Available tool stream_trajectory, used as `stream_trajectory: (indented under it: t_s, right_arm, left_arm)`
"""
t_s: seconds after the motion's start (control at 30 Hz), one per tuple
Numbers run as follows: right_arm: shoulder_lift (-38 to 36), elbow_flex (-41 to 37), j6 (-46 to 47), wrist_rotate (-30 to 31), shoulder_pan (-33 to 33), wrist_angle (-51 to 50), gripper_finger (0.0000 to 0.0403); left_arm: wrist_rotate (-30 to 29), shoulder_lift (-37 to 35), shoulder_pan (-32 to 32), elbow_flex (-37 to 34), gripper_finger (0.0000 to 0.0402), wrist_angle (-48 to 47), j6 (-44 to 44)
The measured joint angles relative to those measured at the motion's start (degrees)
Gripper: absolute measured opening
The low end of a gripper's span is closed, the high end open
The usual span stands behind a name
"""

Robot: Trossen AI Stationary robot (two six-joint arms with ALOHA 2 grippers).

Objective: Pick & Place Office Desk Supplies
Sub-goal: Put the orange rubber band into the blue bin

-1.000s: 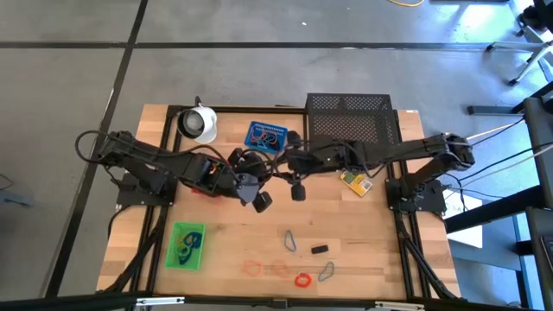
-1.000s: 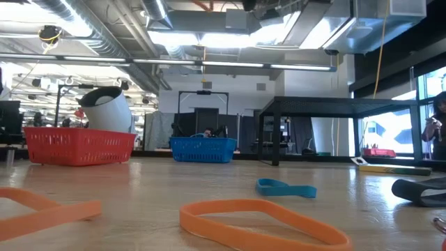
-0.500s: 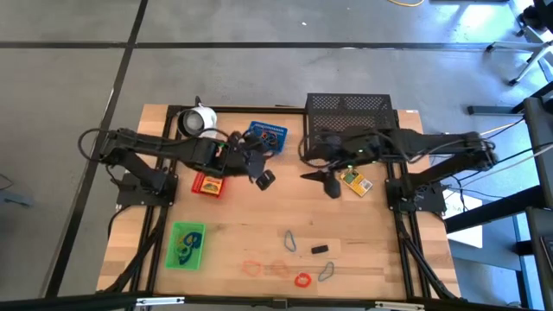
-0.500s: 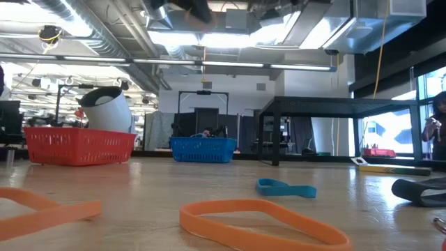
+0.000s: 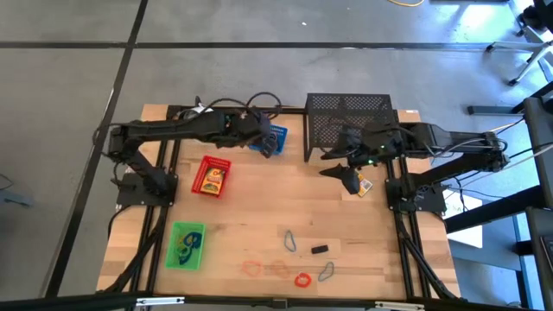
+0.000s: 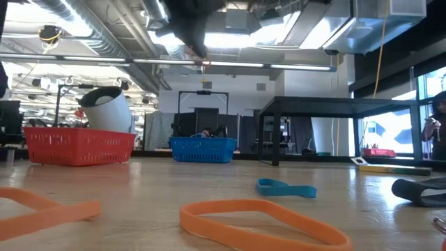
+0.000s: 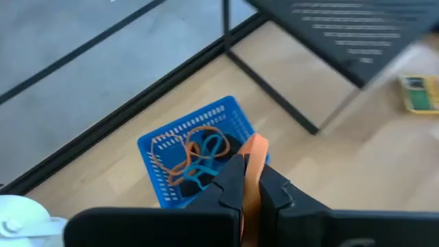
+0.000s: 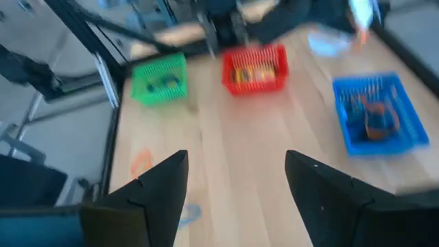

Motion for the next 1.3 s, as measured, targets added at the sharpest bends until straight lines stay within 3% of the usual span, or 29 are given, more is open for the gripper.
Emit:
stream_trajectory:
  t_s: [0.1,0.23,0.4,0.6,0.87,1.17,1.3]
  right_arm:
    - [0.0,0.0,2.2,0.9,0.2,-6.7,0.0241]
    - [0.8,-0.6,5.8,6.9,1.6,-16.2,0.0228]
    - [0.8,-6.5,12.5,10.8,3.1,-19.8,0.0214]
    - [0.8,-18.2,21.8,10.7,4.3,-18.7,0.0208]
    - [0.8,-32.0,37.1,11.3,4.3,-15.5,0.0208]
    - [0.8,-40.8,60.6,25.1,4.3,-2.5,0.0208]
    - [0.8,-43.2,66.7,27.4,4.3,1.3,0.0207]
  left_arm:
    - [1.9,3.0,3.1,0.0,0.0003,0.2,0.0]
    - [2.6,8.5,6.2,0.0,0.0002,0.7,0.2]
    - [3.2,14.9,9.4,0.0,0.0002,3.9,2.0]
    - [7.6,19.5,12.5,0.0,0.0003,5.8,3.3]
    - [11.5,20.3,14.7,0.0,0.0003,6.1,6.1]
    - [14.5,20.6,15.4,0.0,0.0007,5.6,8.1]
    - [14.2,20.6,15.4,0.0,0.0018,5.6,8.1]
